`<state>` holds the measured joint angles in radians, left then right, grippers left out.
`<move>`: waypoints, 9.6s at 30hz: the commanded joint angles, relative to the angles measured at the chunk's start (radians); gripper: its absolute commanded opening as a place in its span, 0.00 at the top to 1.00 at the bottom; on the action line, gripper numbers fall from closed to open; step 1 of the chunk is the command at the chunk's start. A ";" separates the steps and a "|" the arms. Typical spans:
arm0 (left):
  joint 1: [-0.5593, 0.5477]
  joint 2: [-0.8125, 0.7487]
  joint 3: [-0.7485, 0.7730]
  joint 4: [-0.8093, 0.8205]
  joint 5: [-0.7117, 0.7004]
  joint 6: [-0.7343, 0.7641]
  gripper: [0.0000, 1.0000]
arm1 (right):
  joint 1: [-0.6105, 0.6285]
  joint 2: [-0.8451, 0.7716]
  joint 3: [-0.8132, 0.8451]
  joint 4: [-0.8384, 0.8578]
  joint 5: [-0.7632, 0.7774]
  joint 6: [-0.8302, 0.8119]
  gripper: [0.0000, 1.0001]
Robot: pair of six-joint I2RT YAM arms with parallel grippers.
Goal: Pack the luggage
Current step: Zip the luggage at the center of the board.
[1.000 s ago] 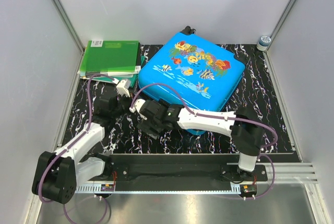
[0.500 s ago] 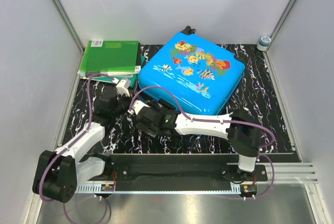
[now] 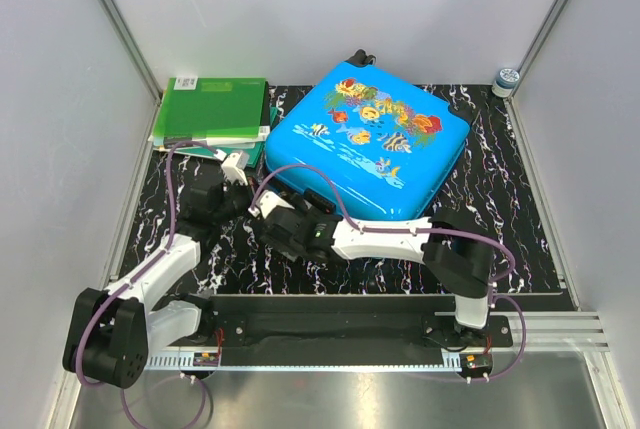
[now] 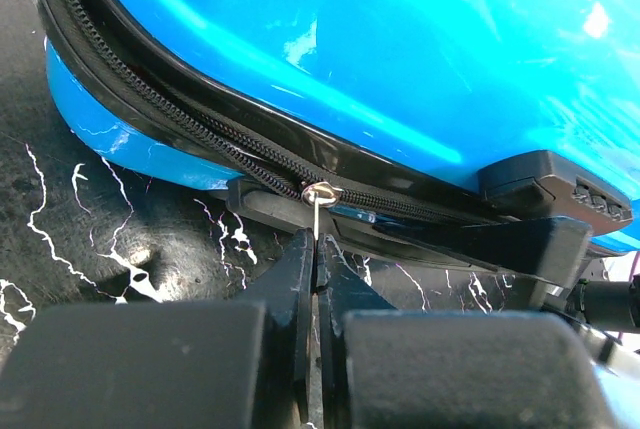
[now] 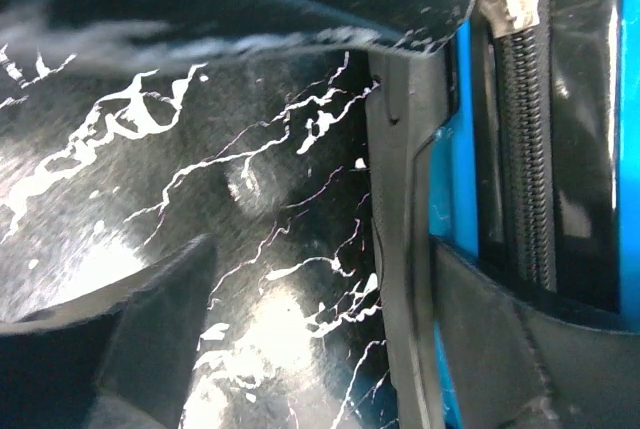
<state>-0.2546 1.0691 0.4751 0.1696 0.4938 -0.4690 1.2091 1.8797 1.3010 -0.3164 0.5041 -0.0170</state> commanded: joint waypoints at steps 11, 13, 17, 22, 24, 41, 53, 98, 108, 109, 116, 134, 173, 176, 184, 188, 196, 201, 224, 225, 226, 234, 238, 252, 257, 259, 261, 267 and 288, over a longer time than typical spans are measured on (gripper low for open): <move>0.048 -0.043 -0.003 0.064 -0.035 0.000 1.00 | -0.112 -0.022 -0.144 -0.072 0.099 0.110 0.79; 0.052 -0.055 -0.009 0.073 -0.044 -0.003 1.00 | -0.121 -0.036 -0.167 -0.096 0.103 0.132 0.99; 0.061 -0.075 -0.018 0.064 -0.080 -0.005 1.00 | -0.123 -0.068 -0.190 -0.154 0.111 0.201 1.00; 0.072 -0.107 -0.030 0.024 -0.159 -0.016 1.00 | -0.123 -0.116 -0.189 -0.277 0.120 0.288 1.00; 0.075 -0.133 -0.033 0.001 -0.188 -0.022 1.00 | -0.123 -0.140 -0.192 -0.324 0.111 0.334 1.00; 0.113 -0.159 -0.055 -0.036 -0.302 -0.042 1.00 | -0.123 -0.323 -0.247 -0.501 0.054 0.540 1.00; 0.133 -0.107 -0.030 0.021 -0.339 -0.028 1.00 | -0.123 -0.484 -0.289 -0.612 -0.004 0.669 1.00; 0.230 -0.063 -0.062 0.156 -0.364 0.013 1.00 | -0.115 -0.633 -0.348 -0.665 -0.131 0.661 1.00; 0.212 -0.109 -0.145 0.191 -0.268 -0.013 1.00 | -0.106 -0.548 -0.290 -0.533 -0.259 0.507 0.74; 0.212 -0.118 -0.159 0.191 -0.264 -0.014 1.00 | -0.103 -0.545 -0.286 -0.527 -0.266 0.496 0.71; 0.207 -0.195 -0.207 0.148 -0.253 -0.022 1.00 | -0.068 -0.550 -0.243 -0.463 -0.433 0.361 0.31; 0.204 -0.325 -0.142 -0.102 -0.302 -0.089 0.41 | -0.473 -0.565 0.250 -0.463 -0.297 0.359 0.11; 0.069 0.709 0.766 -0.323 -0.268 -0.007 0.20 | -1.502 -0.663 -0.520 -0.156 -0.561 0.752 0.00; 0.034 0.704 0.752 -0.338 -0.285 0.009 0.20 | -1.501 -0.596 -0.502 -0.119 -0.598 0.740 0.00; -0.037 0.634 0.616 -0.312 -0.308 0.003 0.21 | -1.343 -0.384 -0.315 -0.093 -0.598 0.674 0.00; -0.069 0.580 0.544 -0.297 -0.316 -0.003 0.21 | -1.312 -0.294 -0.232 -0.073 -0.598 0.675 0.00; -0.184 0.396 0.387 -0.225 -0.336 -0.062 0.23 | -1.310 -0.065 0.027 -0.070 -0.683 0.592 0.00; -0.300 0.310 0.300 -0.177 -0.357 -0.129 0.23 | -1.310 0.093 0.222 -0.072 -0.817 0.519 0.00; -0.097 0.090 0.401 -0.358 -0.357 -0.065 0.17 | -1.551 -0.175 0.355 -0.369 -0.587 0.496 0.00; -0.086 0.135 0.424 -0.358 -0.360 -0.059 0.17 | -1.551 -0.218 0.310 -0.369 -0.569 0.508 0.00; -0.077 0.167 0.450 -0.358 -0.362 -0.048 0.17 | -1.551 -0.305 0.220 -0.365 -0.529 0.535 0.00; 0.055 0.471 0.819 -0.363 -0.319 -0.043 0.17 | -1.551 -0.775 -0.156 -0.374 -0.460 0.629 0.00; 0.077 0.638 0.971 -0.392 -0.327 -0.039 0.17 | -1.553 -0.996 -0.250 -0.446 -0.398 0.655 0.00; 0.101 0.973 1.194 -0.375 -0.314 -0.056 0.21 | -1.551 -1.232 -0.391 -0.707 -0.498 0.650 0.00; 0.100 0.924 1.142 -0.321 -0.313 -0.046 0.19 | -1.551 -1.148 -0.424 -0.664 -0.532 0.624 0.00; 0.100 0.924 1.151 -0.329 -0.305 -0.028 0.19 | -1.551 -1.113 -0.437 -0.619 -0.542 0.624 0.00; 0.100 0.925 1.166 -0.349 -0.299 -0.013 0.19 | -1.551 -1.076 -0.445 -0.573 -0.553 0.631 0.00; 0.101 0.905 1.160 -0.369 -0.282 0.021 0.18 | -1.551 -0.973 -0.486 -0.451 -0.547 0.641 0.01; 0.109 0.792 1.090 -0.432 -0.244 0.050 0.18 | -1.551 -0.378 -0.195 -0.144 -0.470 0.632 0.01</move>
<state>-0.1577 1.9919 1.6039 -0.2893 0.2497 -0.4335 -0.3489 1.3682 1.0073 -0.5865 -0.0059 0.6254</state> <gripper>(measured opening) 0.810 0.993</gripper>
